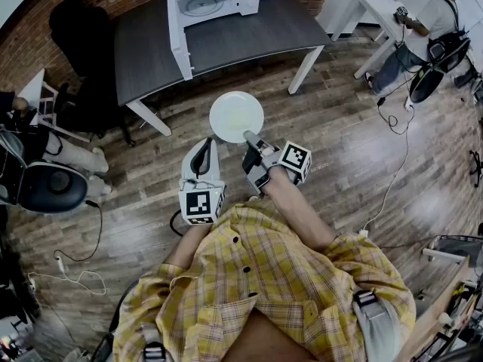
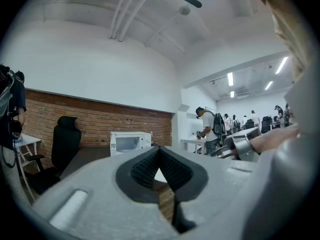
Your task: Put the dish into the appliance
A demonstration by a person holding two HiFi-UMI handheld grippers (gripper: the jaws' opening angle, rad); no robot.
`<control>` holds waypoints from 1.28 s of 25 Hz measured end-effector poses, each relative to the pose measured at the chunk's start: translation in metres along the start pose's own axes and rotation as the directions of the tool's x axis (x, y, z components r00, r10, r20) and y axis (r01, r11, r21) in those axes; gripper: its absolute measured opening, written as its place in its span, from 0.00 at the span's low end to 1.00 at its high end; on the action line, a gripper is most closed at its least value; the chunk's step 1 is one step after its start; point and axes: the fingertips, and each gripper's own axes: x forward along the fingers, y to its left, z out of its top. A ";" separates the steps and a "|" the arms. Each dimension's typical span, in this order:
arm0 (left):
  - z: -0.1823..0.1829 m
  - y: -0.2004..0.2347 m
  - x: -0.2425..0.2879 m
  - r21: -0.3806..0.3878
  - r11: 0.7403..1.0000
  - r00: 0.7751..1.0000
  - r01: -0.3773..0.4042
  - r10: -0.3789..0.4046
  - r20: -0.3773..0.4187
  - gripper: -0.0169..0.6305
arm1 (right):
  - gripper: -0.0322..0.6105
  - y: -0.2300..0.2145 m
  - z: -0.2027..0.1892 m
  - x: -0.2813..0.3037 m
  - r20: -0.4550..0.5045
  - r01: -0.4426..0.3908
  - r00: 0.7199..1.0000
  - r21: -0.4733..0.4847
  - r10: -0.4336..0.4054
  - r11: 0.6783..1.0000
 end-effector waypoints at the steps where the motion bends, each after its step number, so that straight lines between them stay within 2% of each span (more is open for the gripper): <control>1: 0.000 0.000 0.000 0.001 1.000 1.000 0.000 0.000 0.001 0.02 | 0.08 0.000 0.000 0.001 -0.001 -0.001 1.000 0.001 0.001 1.000; 18: -0.005 -0.010 0.001 0.009 1.000 1.000 -0.025 0.025 -0.011 0.02 | 0.08 -0.005 0.008 -0.007 -0.014 -0.008 1.000 0.011 0.008 1.000; 25: 0.000 -0.036 0.012 0.057 0.998 0.999 -0.034 0.035 -0.013 0.02 | 0.08 -0.006 0.024 -0.020 -0.035 -0.036 0.999 0.028 0.037 0.999; 32: -0.005 -0.048 0.019 0.065 0.996 0.997 -0.065 0.067 -0.026 0.02 | 0.08 -0.006 0.035 -0.026 -0.062 -0.045 0.997 0.029 0.047 0.999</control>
